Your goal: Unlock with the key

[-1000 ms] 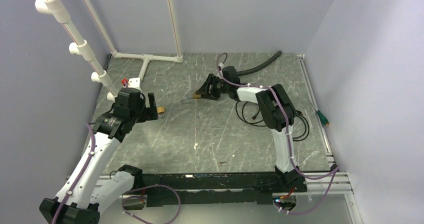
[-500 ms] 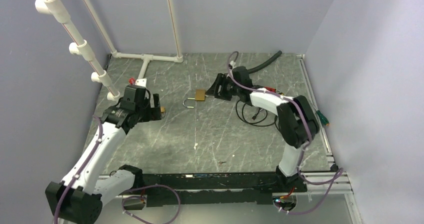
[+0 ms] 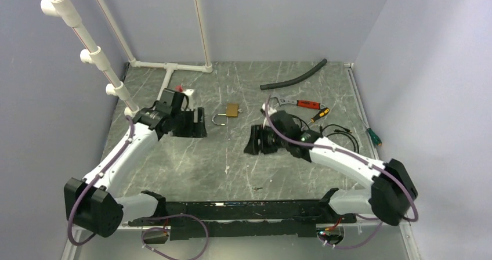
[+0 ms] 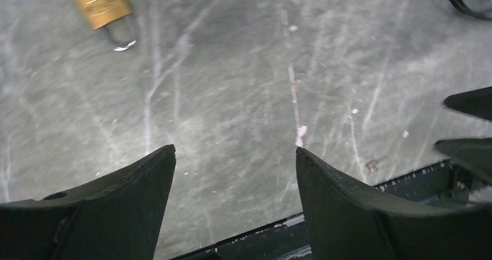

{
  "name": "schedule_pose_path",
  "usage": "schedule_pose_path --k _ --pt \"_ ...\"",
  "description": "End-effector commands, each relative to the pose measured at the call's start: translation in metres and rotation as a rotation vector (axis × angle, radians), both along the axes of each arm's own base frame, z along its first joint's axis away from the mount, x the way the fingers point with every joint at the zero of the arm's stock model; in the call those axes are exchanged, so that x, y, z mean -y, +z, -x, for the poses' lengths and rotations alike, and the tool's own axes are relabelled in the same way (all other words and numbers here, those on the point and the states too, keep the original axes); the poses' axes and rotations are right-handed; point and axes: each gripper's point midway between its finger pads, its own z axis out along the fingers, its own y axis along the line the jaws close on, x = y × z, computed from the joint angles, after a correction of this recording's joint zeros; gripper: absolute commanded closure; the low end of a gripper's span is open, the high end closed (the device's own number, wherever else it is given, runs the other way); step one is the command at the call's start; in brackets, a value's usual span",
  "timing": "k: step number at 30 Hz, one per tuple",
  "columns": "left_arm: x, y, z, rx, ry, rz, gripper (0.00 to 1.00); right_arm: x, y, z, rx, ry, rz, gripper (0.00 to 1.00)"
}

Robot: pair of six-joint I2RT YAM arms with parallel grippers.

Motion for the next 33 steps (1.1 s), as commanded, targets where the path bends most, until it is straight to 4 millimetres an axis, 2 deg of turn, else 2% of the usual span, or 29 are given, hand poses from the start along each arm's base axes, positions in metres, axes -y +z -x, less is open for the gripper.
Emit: schedule_pose_path --k 1,4,5,7,10,12,14,16,20,26,33 --pt "0.069 0.024 0.015 0.053 -0.337 0.096 0.21 0.033 -0.03 0.058 -0.094 0.012 0.115 0.4" --pt "0.105 0.005 0.039 0.059 -0.494 0.009 0.19 0.075 -0.033 0.061 -0.076 -0.191 0.168 0.4" --pt "0.113 -0.002 0.044 0.043 -0.515 -0.01 0.19 0.099 -0.033 0.057 -0.061 -0.325 0.212 0.39" --pt "0.124 -0.017 0.051 0.016 -0.529 -0.066 0.18 0.138 -0.018 0.047 0.015 -0.56 0.206 0.25" --pt "0.146 -0.025 0.06 0.102 -0.605 -0.106 0.18 0.157 0.017 0.041 0.147 -0.667 0.073 0.15" --pt "0.166 -0.026 0.078 0.19 -0.766 -0.085 0.19 0.168 0.032 0.04 0.185 -0.716 0.03 0.1" --pt "0.181 -0.029 0.094 0.278 -0.915 -0.042 0.19 0.174 0.042 0.04 0.201 -0.741 0.036 0.08" --pt "0.192 -0.028 0.101 0.395 -1.054 -0.006 0.21 0.181 0.045 0.039 0.197 -0.762 0.089 0.07" --pt "0.201 -0.043 0.116 0.56 -1.257 -0.028 0.24 0.186 0.054 0.036 0.21 -0.769 0.147 0.05" --pt "0.216 -0.066 0.134 0.562 -1.44 -0.025 0.32 0.18 0.053 0.034 0.242 -0.737 0.103 0.05" --pt "0.221 -0.094 0.134 0.52 -1.526 -0.069 0.34 0.178 0.052 0.031 0.254 -0.725 0.11 0.05"
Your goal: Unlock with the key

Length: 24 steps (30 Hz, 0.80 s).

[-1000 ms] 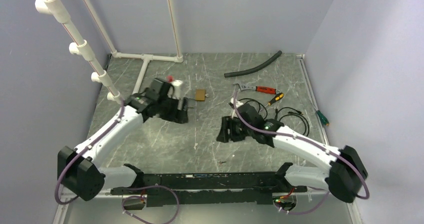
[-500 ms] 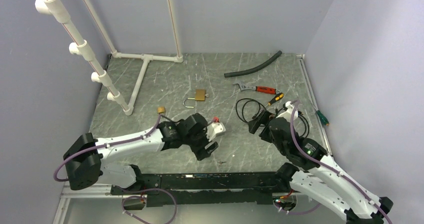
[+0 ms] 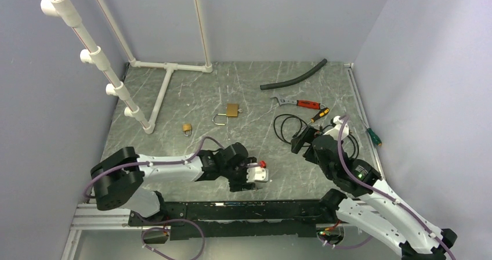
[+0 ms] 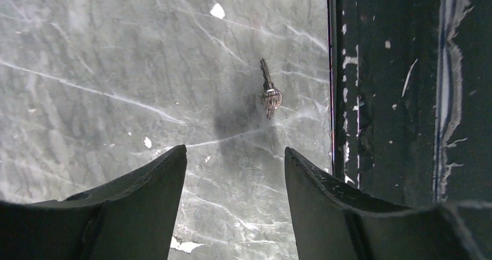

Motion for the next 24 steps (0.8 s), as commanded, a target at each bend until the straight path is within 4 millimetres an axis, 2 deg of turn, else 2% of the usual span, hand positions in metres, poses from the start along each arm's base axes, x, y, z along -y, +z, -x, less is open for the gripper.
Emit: schedule_pose_path --k 1,6,15,20,24 --pt "0.019 0.004 0.0 0.039 -0.111 0.031 0.35 -0.001 0.004 -0.007 0.037 0.001 0.011 0.05" --pt "0.023 -0.004 0.006 0.005 -0.135 0.022 0.47 -0.003 0.002 -0.01 0.046 0.013 0.02 0.06" --pt "0.035 -0.016 0.015 -0.012 -0.167 0.035 0.53 0.0 0.0 -0.01 0.047 0.015 0.031 0.06" --pt "0.041 -0.022 0.017 -0.036 -0.177 0.022 0.64 0.002 -0.001 -0.008 0.05 0.013 0.031 0.06" --pt "0.037 -0.031 0.016 -0.033 -0.176 -0.013 0.71 0.003 -0.003 -0.008 0.046 0.013 0.033 0.06"
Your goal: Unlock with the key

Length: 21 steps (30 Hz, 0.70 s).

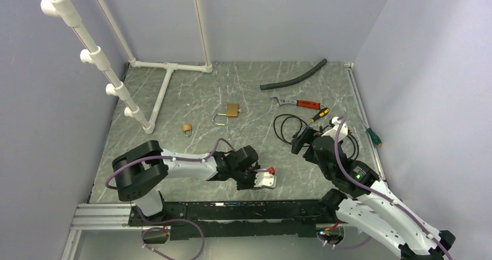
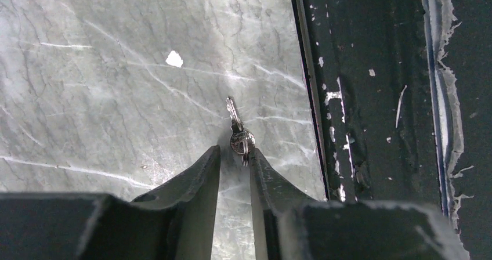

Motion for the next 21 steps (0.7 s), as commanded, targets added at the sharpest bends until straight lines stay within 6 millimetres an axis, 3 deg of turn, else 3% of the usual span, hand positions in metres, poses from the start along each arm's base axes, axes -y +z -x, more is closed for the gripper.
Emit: schedule_pose_path --k 1,8,14,21 --pt "0.008 0.001 0.002 0.007 -0.032 0.01 0.72 -0.001 0.006 -0.003 0.029 0.001 -0.009 0.06" --pt "0.002 0.0 0.013 -0.03 -0.05 -0.004 1.0 0.0 0.007 -0.003 0.033 0.002 -0.014 0.06" --pt "0.004 0.01 0.015 -0.065 0.003 0.013 1.0 -0.007 0.003 -0.003 0.02 0.021 -0.031 0.06" --pt "0.008 0.066 -0.008 0.023 0.15 0.143 1.0 -0.021 0.006 -0.007 0.035 0.06 -0.078 0.06"
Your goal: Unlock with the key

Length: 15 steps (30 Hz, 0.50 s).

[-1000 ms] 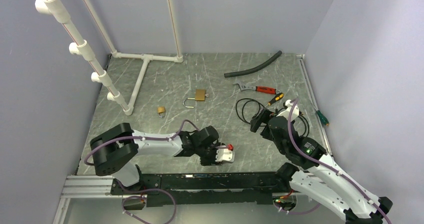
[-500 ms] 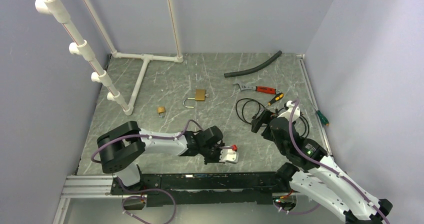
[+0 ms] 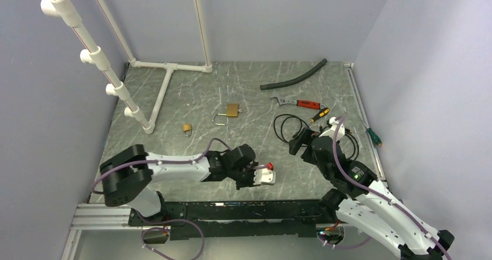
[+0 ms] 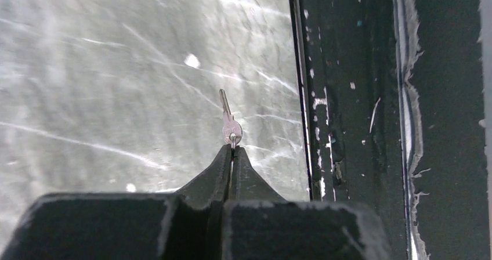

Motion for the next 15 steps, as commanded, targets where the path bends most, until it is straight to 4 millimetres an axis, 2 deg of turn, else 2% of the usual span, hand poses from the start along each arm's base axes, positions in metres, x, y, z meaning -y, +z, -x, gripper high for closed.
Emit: schedule_pose_path --k 1,5,9,13,15 --pt "0.007 0.054 -0.015 0.068 0.108 0.123 1.0 -0.017 0.014 -0.009 0.053 0.038 -0.066 0.06" --pt "0.001 0.084 -0.023 0.108 0.168 0.168 1.0 -0.024 0.026 -0.015 0.075 0.03 -0.115 0.06" --pt "-0.006 0.112 -0.038 0.162 0.289 0.248 1.0 -0.03 0.048 -0.023 0.138 -0.034 -0.276 0.07" --pt "-0.012 0.139 -0.071 0.215 0.544 0.405 1.0 -0.046 0.06 -0.029 0.154 -0.06 -0.455 0.13" --pt "-0.011 0.146 -0.082 0.199 0.651 0.488 1.0 -0.06 0.074 -0.032 0.194 -0.015 -0.544 0.16"
